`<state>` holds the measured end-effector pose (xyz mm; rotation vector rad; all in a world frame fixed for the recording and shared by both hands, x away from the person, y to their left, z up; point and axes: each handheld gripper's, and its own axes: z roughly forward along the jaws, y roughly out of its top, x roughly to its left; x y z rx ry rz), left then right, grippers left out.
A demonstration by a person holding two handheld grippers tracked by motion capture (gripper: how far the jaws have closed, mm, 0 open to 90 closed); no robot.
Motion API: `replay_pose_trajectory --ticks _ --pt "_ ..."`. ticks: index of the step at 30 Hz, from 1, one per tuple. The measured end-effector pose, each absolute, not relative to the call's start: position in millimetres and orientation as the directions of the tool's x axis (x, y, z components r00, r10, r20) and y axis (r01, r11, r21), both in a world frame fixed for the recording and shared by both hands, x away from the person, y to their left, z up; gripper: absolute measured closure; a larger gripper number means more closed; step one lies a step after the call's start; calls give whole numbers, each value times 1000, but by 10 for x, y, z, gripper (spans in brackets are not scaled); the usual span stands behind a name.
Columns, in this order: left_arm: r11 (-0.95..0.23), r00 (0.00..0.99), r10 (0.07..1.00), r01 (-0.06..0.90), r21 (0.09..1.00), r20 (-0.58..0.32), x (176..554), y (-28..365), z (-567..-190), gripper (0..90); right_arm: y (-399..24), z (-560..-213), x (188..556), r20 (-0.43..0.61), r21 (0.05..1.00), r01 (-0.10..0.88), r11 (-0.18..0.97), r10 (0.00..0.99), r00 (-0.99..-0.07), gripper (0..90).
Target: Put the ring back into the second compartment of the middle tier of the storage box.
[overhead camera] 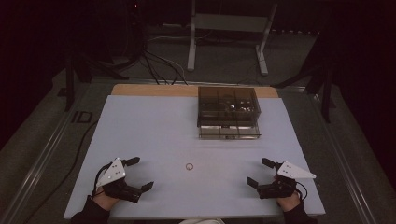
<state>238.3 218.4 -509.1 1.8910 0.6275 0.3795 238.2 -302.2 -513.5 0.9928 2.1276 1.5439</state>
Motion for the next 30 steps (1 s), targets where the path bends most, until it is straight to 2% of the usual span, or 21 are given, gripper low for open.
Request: replay_pose_trajectory --ticks 16,30 --pt "-280 816 578 233 931 -31 2391 2190 -5080 8 -2998 -5132 2359 110 917 340 207 691 -715 0" --pt "-262 816 576 245 933 -53 2387 2220 -5078 7 -2959 -5099 2366 165 910 373 181 668 -726 0"
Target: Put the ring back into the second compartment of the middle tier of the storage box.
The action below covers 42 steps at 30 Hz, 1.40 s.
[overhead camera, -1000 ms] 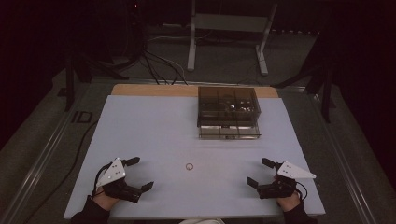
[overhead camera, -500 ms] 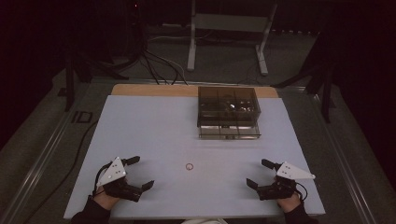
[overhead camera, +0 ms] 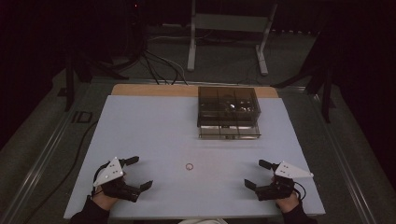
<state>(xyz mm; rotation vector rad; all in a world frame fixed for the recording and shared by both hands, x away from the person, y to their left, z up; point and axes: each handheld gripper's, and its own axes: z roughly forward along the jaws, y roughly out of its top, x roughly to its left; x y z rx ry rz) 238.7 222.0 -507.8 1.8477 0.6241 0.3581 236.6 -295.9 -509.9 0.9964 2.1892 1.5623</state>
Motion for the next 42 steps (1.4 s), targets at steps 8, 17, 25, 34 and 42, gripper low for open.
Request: replay_pose_trajectory --ticks 8,17,25,34,42 --pt "-245 813 578 251 936 -67 2401 2230 -5077 7 -2918 -5077 2362 173 902 383 199 645 -744 0" --pt "-246 815 576 252 936 -67 2409 2229 -5081 8 -2855 -4989 2350 146 896 377 234 646 -749 0" --pt "-246 815 575 253 936 -68 2414 2226 -5080 8 -2887 -4865 2384 131 902 367 227 665 -735 0" --pt "-255 819 570 255 933 -68 2411 2217 -5085 8 -2897 -4738 2424 120 912 348 218 669 -734 0" --pt "-248 820 568 253 935 -71 2409 2216 -5080 8 -2786 -4673 2508 94 908 334 254 654 -751 0"
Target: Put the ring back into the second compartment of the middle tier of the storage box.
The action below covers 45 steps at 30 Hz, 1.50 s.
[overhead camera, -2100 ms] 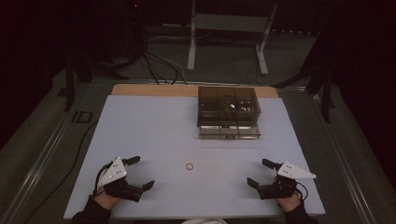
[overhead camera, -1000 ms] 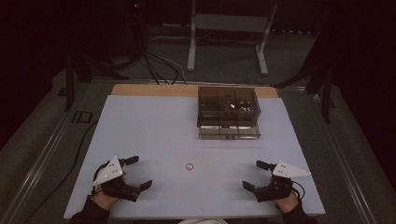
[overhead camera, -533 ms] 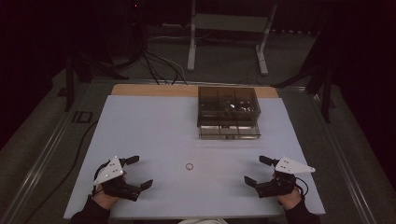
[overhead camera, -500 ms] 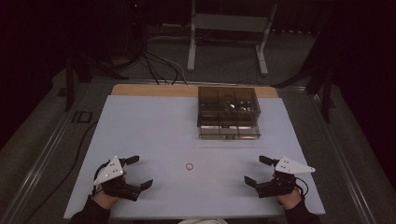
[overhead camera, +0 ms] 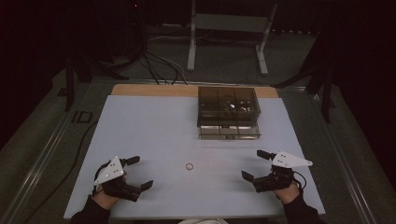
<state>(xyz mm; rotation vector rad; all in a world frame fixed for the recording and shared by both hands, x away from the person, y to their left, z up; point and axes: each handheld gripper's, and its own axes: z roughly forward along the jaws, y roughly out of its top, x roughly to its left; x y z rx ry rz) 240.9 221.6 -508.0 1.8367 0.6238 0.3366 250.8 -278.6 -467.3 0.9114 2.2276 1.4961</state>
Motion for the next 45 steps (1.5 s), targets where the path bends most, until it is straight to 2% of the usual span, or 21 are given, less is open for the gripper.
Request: replay_pose_trajectory --ticks 45 --pt "-260 826 561 248 933 -63 2394 2199 -5076 8 -2224 -4369 2870 52 924 259 282 578 -815 0"
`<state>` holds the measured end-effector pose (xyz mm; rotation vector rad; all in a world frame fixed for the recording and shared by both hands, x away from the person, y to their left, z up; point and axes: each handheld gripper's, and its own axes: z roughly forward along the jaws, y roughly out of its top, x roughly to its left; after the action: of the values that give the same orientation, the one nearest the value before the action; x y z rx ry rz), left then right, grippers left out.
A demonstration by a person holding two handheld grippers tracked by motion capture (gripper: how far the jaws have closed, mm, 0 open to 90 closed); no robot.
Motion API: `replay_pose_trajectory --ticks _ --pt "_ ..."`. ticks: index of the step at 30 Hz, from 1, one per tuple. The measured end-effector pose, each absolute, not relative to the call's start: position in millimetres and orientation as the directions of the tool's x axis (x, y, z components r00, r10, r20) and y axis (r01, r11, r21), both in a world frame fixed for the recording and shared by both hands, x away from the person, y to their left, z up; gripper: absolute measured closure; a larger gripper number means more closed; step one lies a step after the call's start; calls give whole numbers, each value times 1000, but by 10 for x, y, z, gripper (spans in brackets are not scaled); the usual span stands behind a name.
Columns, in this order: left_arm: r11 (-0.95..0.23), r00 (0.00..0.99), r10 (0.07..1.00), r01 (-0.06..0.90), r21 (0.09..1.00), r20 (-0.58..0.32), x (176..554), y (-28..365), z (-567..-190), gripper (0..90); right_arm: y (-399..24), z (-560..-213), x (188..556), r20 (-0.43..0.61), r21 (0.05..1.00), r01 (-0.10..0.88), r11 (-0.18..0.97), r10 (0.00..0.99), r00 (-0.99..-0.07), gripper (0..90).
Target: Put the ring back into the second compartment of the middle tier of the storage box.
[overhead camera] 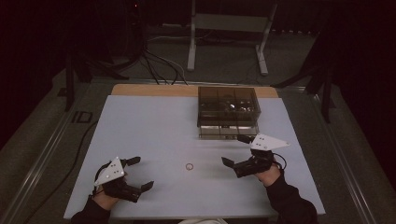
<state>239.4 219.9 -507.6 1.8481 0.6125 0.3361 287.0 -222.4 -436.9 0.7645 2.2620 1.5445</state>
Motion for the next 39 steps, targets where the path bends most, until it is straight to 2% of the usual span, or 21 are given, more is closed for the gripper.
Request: replay_pose_trajectory --ticks 39 --pt "-271 828 558 251 929 -60 2391 2192 -5079 8 -1777 -4420 3092 71 908 271 318 521 -851 0"
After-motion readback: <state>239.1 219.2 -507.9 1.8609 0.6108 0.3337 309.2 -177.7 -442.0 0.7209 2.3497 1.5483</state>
